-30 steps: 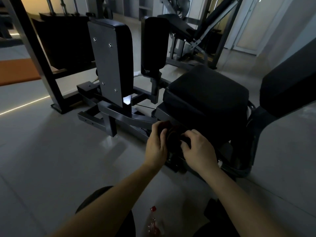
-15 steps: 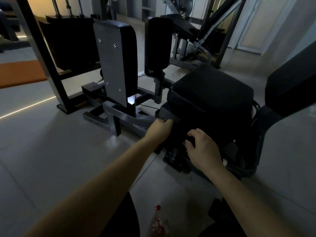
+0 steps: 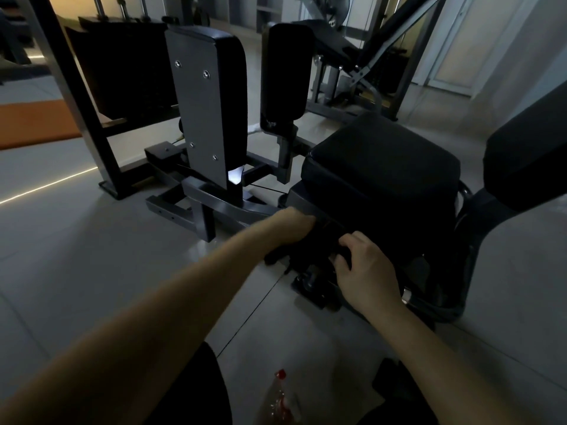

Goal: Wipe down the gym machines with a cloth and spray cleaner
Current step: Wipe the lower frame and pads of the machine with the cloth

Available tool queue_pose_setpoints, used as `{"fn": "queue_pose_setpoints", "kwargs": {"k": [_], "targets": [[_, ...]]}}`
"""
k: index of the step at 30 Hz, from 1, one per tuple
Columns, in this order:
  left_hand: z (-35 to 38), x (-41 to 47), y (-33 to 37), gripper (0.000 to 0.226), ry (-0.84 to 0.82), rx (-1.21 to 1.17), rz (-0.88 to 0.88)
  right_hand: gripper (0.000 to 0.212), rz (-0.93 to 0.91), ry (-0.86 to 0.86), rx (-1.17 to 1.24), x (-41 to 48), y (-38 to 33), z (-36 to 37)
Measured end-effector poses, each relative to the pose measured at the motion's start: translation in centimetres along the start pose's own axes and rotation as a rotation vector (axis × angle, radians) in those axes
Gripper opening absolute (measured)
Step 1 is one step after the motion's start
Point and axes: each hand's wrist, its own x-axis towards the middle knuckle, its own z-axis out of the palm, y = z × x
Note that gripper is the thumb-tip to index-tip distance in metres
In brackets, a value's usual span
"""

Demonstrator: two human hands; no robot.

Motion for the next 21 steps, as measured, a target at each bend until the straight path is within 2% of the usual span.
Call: {"fn": "queue_pose_setpoints", "kwargs": {"k": [2,4,6,8,11,13,14,17,19,21], "targets": [[-1.9,0.2,1.4,0.027,-0.212,-0.1,-0.128,0.018,0.003,-0.001,0.022,0.0,0.0,-0.1],[-2.3,-1.0,1.9,0.028,-0.258,-0.189,-0.199,0.02,0.009,-0.007,0.055,0.0,-0.1,-0.3],[-1.4,-0.7,1.2,0.028,-0.14,-0.212,-0.133,0.02,0.023,-0.019,0.067,0.0,-0.2,-0.5],[0.7,-0.4,-0.5,0.033,0.108,-0.223,0.047,0.019,0.033,-0.017,0.052,0.1,-0.2,-0.5],[5.1,-1.9,-2.6,0.029,0.437,-0.505,0.244,0.017,0.024,-0.005,0.024,0.0,-0.3,-0.3],[8.1,-3.0,-3.2,0.021,0.493,-0.717,0.329,0.015,0.023,0.0,0.011,0.0,-0.3,-0.3],[9.1,-3.4,-3.2,0.023,0.52,-0.735,0.378,0.013,0.025,0.004,0.004,0.0,-0.3,-0.2],[8.7,-3.4,-3.4,0.017,0.544,-0.622,0.424,0.012,0.02,0.013,0.0,0.0,-0.2,-0.1],[6.5,-2.7,-3.0,0.015,0.504,-0.425,0.358,0.016,0.013,0.021,0.002,0.0,0.0,0.0],[4.2,-1.2,-2.6,0.029,0.442,-0.126,0.241,0.018,0.011,0.036,0.007,0.0,0.1,0.2]]}}
